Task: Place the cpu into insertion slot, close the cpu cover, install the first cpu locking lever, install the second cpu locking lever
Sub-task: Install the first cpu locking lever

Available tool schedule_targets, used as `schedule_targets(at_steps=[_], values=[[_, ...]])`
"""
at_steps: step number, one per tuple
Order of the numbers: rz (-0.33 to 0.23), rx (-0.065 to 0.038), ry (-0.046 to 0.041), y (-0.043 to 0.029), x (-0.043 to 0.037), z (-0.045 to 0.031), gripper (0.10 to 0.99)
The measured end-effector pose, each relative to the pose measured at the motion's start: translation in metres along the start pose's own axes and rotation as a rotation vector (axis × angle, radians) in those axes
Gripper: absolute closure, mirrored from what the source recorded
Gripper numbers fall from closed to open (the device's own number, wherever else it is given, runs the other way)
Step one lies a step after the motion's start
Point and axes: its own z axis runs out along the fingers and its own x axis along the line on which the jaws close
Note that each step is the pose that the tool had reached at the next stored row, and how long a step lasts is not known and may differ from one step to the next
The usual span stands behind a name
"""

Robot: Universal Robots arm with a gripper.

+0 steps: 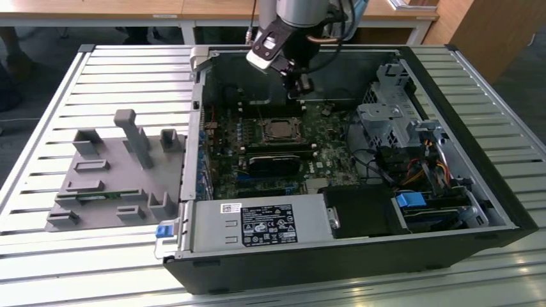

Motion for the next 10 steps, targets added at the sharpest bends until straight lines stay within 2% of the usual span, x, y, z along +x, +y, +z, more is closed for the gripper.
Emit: schedule_targets(at_steps=[10], values=[[-0.138,0.004,-0.0005,-0.0001,0.0,0.0,0.98]])
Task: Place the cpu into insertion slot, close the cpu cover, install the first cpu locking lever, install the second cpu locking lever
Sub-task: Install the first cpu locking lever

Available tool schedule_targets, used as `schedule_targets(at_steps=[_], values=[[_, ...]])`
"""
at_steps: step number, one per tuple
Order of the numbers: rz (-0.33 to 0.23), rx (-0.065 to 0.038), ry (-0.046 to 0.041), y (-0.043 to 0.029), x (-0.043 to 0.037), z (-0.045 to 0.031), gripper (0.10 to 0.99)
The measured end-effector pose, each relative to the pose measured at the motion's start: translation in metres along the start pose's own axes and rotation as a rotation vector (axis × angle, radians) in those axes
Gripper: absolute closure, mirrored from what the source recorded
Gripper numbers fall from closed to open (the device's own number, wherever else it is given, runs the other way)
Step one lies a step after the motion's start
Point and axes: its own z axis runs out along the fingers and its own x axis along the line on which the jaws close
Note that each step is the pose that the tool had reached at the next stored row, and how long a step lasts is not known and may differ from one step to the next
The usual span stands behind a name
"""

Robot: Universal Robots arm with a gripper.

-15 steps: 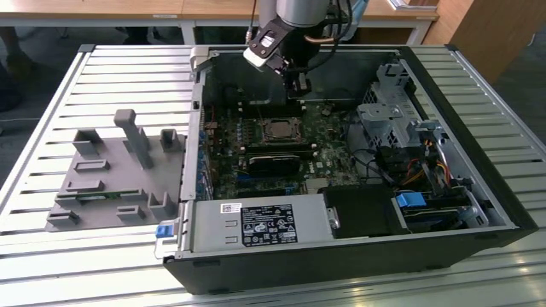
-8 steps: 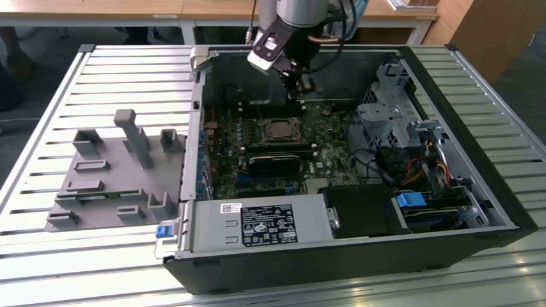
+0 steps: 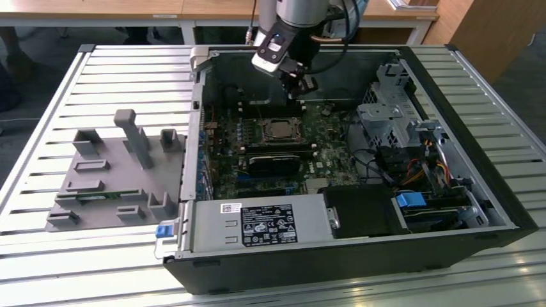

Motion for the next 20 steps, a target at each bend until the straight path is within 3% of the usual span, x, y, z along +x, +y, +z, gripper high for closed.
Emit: schedule_targets(at_steps=[13,20], values=[[-0.127,0.003,0.0011,-0.0003,0.0001,0.0002,0.98],[-0.245,0.006,0.0028,-0.0003,0.0001,0.0002,0.98]])
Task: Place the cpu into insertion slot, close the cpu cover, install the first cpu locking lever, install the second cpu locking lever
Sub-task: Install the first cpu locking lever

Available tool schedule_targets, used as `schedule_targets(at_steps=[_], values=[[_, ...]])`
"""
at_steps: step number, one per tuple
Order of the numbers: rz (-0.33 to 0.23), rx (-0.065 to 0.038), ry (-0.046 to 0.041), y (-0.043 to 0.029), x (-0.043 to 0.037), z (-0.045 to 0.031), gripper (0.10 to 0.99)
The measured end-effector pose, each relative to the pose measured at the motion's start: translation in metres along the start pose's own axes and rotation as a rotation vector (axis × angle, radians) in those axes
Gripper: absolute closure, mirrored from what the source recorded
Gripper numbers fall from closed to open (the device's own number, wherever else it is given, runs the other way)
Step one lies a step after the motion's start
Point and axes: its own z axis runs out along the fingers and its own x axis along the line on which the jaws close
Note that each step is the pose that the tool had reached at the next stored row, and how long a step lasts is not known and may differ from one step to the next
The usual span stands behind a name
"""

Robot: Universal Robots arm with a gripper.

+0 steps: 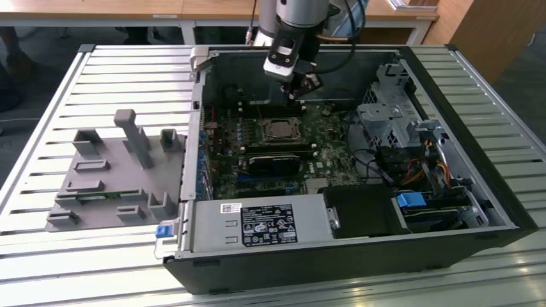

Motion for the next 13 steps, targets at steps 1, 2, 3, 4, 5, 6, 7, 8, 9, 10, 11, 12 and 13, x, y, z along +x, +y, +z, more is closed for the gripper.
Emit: schedule_targets(at_steps=[1,2,3,4,5,6,7,8,9,10,11,12,13], values=[[-0.02,0.0,0.0003,0.0,0.0,0.0,0.98],[-0.038,0.001,0.0005,0.0,0.0,0.0,0.98],[-0.056,0.001,0.0008,0.0,0.0,0.0001,0.98],[-0.073,0.002,0.001,0.0,0.0,0.0001,0.98],[-0.092,0.002,0.0013,0.0,0.0,0.0001,0.98],[-0.109,0.002,0.0015,0.0,0.0,0.0001,0.98],[-0.127,0.003,0.0018,0.0,0.0,0.0002,0.98],[-0.145,0.003,0.0021,0.0,0.0,0.0002,0.98],[-0.165,0.004,0.0024,0.0,0.0,0.0002,0.98],[-0.182,0.004,0.0027,0.0,0.0,0.0002,0.98],[-0.198,0.004,0.0029,0.0,0.0,0.0003,0.98],[-0.213,0.005,0.0031,0.0,0.0,0.0003,0.98],[-0.23,0.005,0.0034,0.0,0.0,0.0003,0.98]])
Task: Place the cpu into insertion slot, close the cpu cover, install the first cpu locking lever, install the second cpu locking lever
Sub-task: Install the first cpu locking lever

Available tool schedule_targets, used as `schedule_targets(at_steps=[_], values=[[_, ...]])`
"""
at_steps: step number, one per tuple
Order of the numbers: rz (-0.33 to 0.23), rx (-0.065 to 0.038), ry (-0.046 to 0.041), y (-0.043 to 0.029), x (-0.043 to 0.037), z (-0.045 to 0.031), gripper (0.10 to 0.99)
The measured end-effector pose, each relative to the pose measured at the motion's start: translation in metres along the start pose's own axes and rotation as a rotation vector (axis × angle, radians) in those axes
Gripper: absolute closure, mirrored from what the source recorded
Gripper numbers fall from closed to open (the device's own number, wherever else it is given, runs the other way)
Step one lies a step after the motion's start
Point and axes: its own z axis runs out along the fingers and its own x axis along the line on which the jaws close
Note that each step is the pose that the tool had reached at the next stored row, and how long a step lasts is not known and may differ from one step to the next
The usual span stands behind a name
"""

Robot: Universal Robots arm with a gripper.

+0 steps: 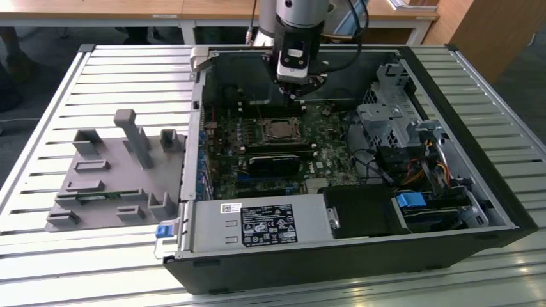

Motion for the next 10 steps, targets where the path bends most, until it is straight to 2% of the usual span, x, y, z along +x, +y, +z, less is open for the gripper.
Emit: schedule_targets(at_steps=[10], values=[[-0.175,0.004,0.0025,0.0,0.0,0.0001,0.98]])
